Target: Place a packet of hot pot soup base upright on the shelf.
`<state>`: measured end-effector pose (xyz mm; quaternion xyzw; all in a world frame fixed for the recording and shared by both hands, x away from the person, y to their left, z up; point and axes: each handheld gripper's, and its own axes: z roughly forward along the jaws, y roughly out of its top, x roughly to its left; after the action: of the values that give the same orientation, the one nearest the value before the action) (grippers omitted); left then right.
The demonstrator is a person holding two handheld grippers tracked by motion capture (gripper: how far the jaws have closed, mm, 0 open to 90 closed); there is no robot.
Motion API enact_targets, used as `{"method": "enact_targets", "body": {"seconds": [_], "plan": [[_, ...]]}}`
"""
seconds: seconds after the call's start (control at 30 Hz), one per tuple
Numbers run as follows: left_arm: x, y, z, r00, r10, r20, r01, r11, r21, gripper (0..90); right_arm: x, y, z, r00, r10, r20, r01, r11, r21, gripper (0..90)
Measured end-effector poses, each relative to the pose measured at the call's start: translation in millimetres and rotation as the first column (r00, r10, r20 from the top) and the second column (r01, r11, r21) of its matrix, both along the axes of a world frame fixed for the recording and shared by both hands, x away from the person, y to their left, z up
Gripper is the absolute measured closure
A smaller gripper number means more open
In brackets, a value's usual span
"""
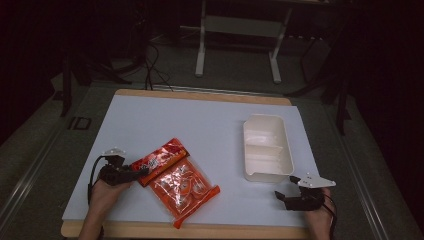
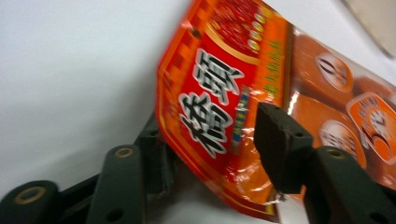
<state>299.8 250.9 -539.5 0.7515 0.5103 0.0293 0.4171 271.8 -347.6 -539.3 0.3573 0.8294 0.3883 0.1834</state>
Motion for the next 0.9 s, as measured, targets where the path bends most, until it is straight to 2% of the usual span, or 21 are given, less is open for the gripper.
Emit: {"method": "enact_targets", "body": {"seconds": [0.1,0.17,0.3,0.4,0.5,0.57,0.6,0.63,0.73,0.83,0.9], "plan": [[0.1,-3.9,-0.9,0.9999,-0.013,-0.003,0.013,0.9998,0.015,52.8,0.1,0.1,-0.1,1.0,0.001,0.0,-0.001,1.0,-0.001,14.8],[0.3,-3.2,-1.8,0.9999,-0.014,-0.006,0.014,0.9999,0.001,54.3,0.1,0.1,-0.1,1.0,0.001,-0.001,-0.001,1.0,-0.001,14.7],[0.0,-5.1,-2.7,0.9986,-0.05,-0.019,0.049,0.9986,-0.022,56.4,0.1,0.4,-0.2,1.0,0.003,-0.001,-0.003,1.0,-0.003,14.8],[-0.9,-7.1,-4.4,0.9958,-0.086,-0.033,0.084,0.9947,-0.059,56.0,0.0,0.4,-0.2,1.0,0.004,0.0,-0.004,1.0,-0.002,14.8],[-1.6,-10.1,-4.5,0.9938,-0.104,-0.038,0.102,0.9925,-0.068,56.2,0.2,0.6,-0.3,1.0,0.008,-0.003,-0.008,1.0,-0.005,14.8],[-1.3,-10.1,-5.1,0.9925,-0.115,-0.043,0.11,0.9897,-0.091,60.6,0.2,0.9,-0.3,0.9999,0.009,-0.005,-0.009,0.9999,-0.007,14.8],[-1.5,-10.6,-5.0,0.9925,-0.116,-0.039,0.112,0.99,-0.086,63.2,0.2,1.1,-0.3,0.9999,0.009,-0.007,-0.009,0.9999,-0.005,14.8],[-1.8,-11.8,-4.1,0.9933,-0.11,-0.033,0.108,0.9923,-0.061,67.4,0.2,1.3,-0.3,0.9999,0.01,-0.007,-0.01,0.9999,-0.006,14.8],[-2.3,-16.9,-1.2,0.994,-0.109,-0.013,0.109,0.9939,0.015,86.8,0.4,1.4,-0.5,0.9999,0.011,-0.009,-0.011,0.9999,-0.008,14.8],[-3.8,-23.4,5.0,0.9942,-0.107,0.004,0.106,0.9911,0.079,89.0,0.3,1.6,-0.4,0.9999,0.011,-0.009,-0.011,0.9999,-0.007,14.8],[-3.4,-25.7,7.9,0.9947,-0.103,0.011,0.101,0.9913,0.084,89.2,0.4,1.7,-0.3,0.9999,0.013,-0.009,-0.013,0.9999,-0.006,14.8]]}}
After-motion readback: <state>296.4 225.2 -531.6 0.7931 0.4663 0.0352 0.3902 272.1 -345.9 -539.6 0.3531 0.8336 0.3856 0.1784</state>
